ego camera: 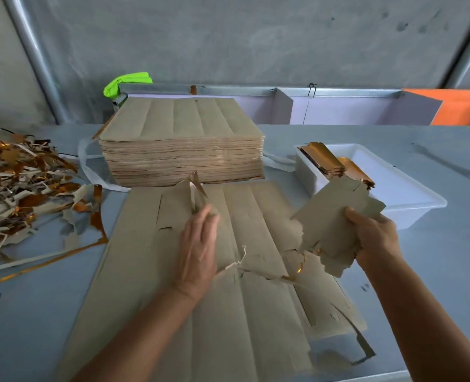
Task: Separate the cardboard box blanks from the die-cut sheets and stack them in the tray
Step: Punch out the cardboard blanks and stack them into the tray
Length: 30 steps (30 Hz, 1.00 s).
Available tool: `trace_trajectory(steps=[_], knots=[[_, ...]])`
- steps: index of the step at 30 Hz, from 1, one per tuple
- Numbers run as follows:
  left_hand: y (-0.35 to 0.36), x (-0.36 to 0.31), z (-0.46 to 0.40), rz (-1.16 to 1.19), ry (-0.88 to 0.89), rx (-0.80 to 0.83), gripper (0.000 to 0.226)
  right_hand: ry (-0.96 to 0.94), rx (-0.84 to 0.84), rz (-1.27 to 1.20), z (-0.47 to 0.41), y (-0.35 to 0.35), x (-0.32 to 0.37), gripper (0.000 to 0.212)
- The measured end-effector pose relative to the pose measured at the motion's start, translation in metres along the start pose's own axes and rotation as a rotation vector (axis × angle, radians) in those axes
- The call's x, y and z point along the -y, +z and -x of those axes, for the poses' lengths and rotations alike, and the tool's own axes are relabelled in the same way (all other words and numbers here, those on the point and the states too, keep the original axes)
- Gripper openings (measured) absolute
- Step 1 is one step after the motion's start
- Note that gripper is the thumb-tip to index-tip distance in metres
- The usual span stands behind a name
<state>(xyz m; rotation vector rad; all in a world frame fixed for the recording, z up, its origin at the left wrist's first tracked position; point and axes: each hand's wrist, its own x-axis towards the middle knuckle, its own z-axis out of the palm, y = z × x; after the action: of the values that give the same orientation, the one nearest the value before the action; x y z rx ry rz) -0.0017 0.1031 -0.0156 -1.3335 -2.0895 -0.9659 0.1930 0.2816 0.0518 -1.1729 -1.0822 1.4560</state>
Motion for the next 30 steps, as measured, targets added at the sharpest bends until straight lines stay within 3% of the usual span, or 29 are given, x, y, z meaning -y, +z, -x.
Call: trace_trajectory(steps=[4,6,8,10,13,15,20,23,27,30], knots=[[-0.005,-0.019,0.003,-0.016,0.266,0.066,0.038,0.025,0.01,0.003,0.004,-0.002,-0.005,0.019],[-0.003,-0.03,0.008,0.039,0.32,0.298,0.035,0.043,0.023,0.0,0.006,0.0,-0.007,0.019],[0.001,-0.039,0.009,0.0,0.251,0.669,0.058,0.064,0.03,-0.01,0.009,0.001,-0.009,0.02],[0.007,-0.044,0.009,-0.049,0.157,0.845,0.067,0.071,0.042,-0.024,0.013,0.001,-0.009,0.019],[0.004,-0.045,0.004,0.082,0.06,0.75,0.034,0.036,0.036,-0.03,0.016,-0.007,-0.004,0.015],[-0.003,-0.037,0.001,0.139,0.054,0.785,0.015,0.0,0.019,-0.027,0.016,-0.014,0.001,0.016],[-0.02,-0.015,0.002,0.326,0.01,0.834,0.008,-0.1,0.032,0.022,0.017,-0.028,0.007,0.011],[-0.033,0.002,0.006,0.403,-0.228,0.751,0.018,-0.144,0.056,0.052,0.019,-0.03,0.009,0.017],[-0.048,0.043,-0.001,0.118,-0.392,0.494,0.019,-0.146,0.085,0.076,0.02,-0.032,0.005,0.015],[-0.057,0.058,-0.007,-0.128,-0.406,0.403,0.021,-0.127,0.158,0.139,0.025,-0.025,-0.001,0.013]])
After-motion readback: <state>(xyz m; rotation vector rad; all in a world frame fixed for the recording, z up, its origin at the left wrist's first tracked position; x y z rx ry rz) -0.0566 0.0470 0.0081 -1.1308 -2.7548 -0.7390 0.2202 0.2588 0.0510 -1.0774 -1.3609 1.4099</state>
